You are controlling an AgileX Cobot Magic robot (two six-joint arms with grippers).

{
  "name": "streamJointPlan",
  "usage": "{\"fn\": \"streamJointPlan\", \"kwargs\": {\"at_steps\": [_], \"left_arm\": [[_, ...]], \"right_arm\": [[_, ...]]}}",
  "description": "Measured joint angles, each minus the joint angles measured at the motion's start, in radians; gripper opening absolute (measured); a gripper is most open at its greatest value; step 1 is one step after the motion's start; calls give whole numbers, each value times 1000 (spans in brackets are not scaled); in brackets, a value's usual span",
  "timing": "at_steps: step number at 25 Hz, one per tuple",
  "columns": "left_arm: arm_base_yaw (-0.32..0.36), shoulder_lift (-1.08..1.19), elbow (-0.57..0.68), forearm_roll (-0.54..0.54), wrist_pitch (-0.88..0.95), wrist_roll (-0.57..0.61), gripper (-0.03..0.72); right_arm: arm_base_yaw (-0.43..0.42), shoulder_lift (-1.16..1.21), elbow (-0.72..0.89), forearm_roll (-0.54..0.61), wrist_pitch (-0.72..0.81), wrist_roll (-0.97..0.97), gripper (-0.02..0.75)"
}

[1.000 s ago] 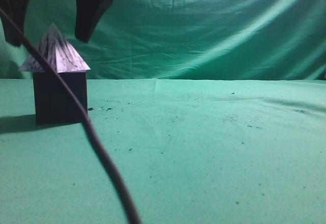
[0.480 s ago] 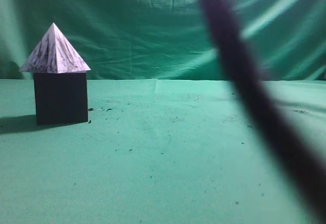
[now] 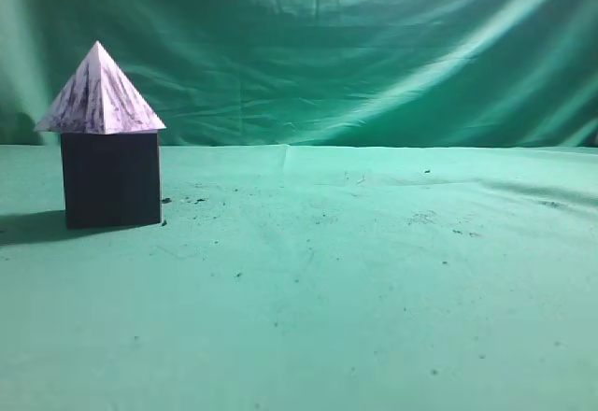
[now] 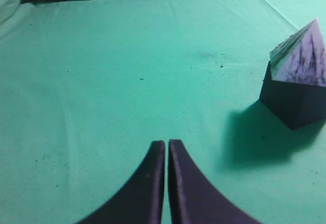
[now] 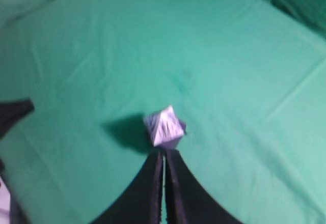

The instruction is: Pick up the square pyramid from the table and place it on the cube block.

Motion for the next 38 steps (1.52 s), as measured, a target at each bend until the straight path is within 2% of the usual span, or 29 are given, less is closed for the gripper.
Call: {"fn": "streamJointPlan", "kwargs": {"at_steps": [2, 6, 11, 19, 22, 24, 28, 31, 36, 38], "left_arm": [[0, 0, 0, 0, 0, 0, 0], [0, 0, 0, 2, 0, 0, 0], [0, 0, 0, 2, 0, 0, 0], [0, 0, 0, 2, 0, 0, 0], [0, 0, 0, 2, 0, 0, 0], [0, 0, 0, 2, 0, 0, 0], [0, 0, 0, 4, 0, 0, 0], [0, 0, 0, 4, 0, 0, 0], [0, 0, 0, 4, 0, 0, 0], [0, 0, 0, 4, 0, 0, 0]], "right_arm": [[0, -81, 124, 2, -23, 2, 0], [0, -279, 400, 10, -170, 5, 0], [0, -555, 701, 76, -318, 5, 0], [0, -870, 910, 72, -252, -43, 0], [0, -949, 1005, 31, -291, -68, 0], [-2, -1017, 1086, -3, -370, -72, 0], [-122, -1179, 1293, -19, -587, -74, 0], [-293, -1305, 1474, -19, -747, -74, 0], [-565, -1463, 1710, -19, -862, -74, 0], [-650, -1504, 1781, -19, -875, -74, 0]]}}
